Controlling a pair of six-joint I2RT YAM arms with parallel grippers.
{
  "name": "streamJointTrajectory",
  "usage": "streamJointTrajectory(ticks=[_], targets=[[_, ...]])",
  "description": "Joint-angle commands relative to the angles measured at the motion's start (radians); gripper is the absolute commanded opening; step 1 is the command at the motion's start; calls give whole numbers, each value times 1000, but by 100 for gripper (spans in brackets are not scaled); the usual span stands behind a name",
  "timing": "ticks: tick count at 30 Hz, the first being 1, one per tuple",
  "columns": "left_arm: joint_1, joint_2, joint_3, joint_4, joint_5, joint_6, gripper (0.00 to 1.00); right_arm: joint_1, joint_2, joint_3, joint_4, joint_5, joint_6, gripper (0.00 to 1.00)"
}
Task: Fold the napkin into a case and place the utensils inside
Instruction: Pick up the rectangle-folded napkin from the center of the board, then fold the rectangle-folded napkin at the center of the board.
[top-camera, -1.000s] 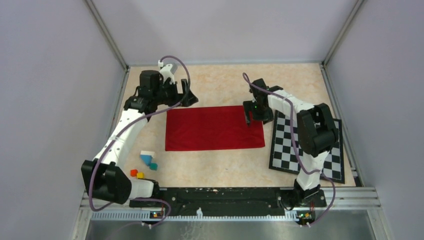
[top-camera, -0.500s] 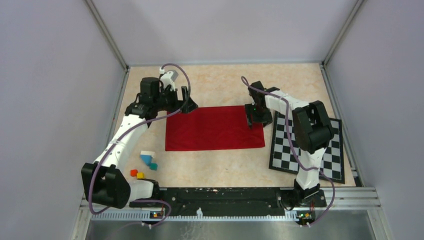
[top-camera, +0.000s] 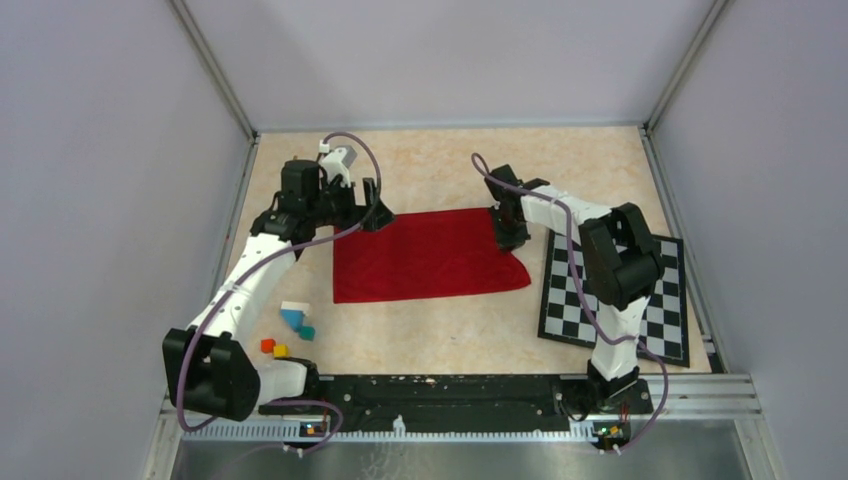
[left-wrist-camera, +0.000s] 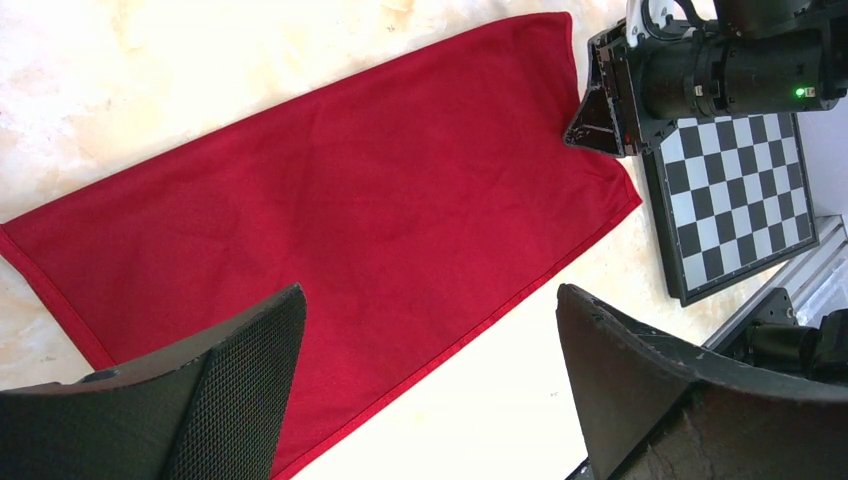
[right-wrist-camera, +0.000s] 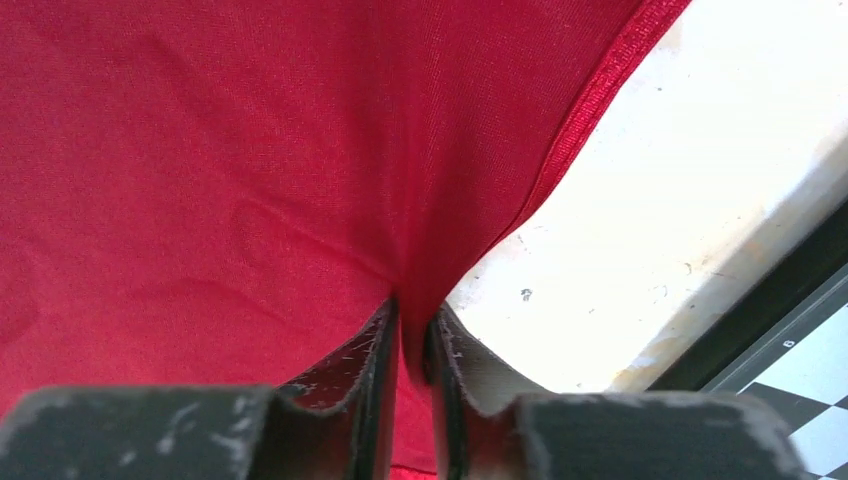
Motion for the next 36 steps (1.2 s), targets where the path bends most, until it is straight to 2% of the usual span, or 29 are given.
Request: streamJointTrajectory(ticks=[1, 2, 9, 13, 17, 21, 24, 30, 34, 36], targets=[[-1, -36, -19, 50, -1, 24, 98, 11, 32, -10, 41, 77, -6, 10], [-2, -34, -22, 51, 2, 22, 98, 11, 9, -1, 39, 81, -18, 0], [0, -21, -44, 76, 15, -6, 99, 5, -61, 119, -103, 90, -219, 0], [-1, -3, -44, 82, 41, -14, 99, -7, -93, 133, -151, 169, -288, 0], [0, 1, -49, 84, 45, -17, 99, -28, -143, 136, -178, 177, -351, 0], [0, 1, -56, 91, 51, -20, 98, -38, -169, 122, -194, 310, -416, 0], [0, 5, -64, 102, 61, -27, 98, -41, -175, 130, -201, 362, -422, 0], [0, -3, -77, 99, 38, -42, 99, 20, -156, 162, -215, 344, -408, 0], [8, -5, -99, 51, -68, -187, 99, 93, -112, 224, -258, 284, -357, 0], [20, -19, -152, 76, -36, -251, 98, 133, -84, 258, -275, 254, -326, 0]])
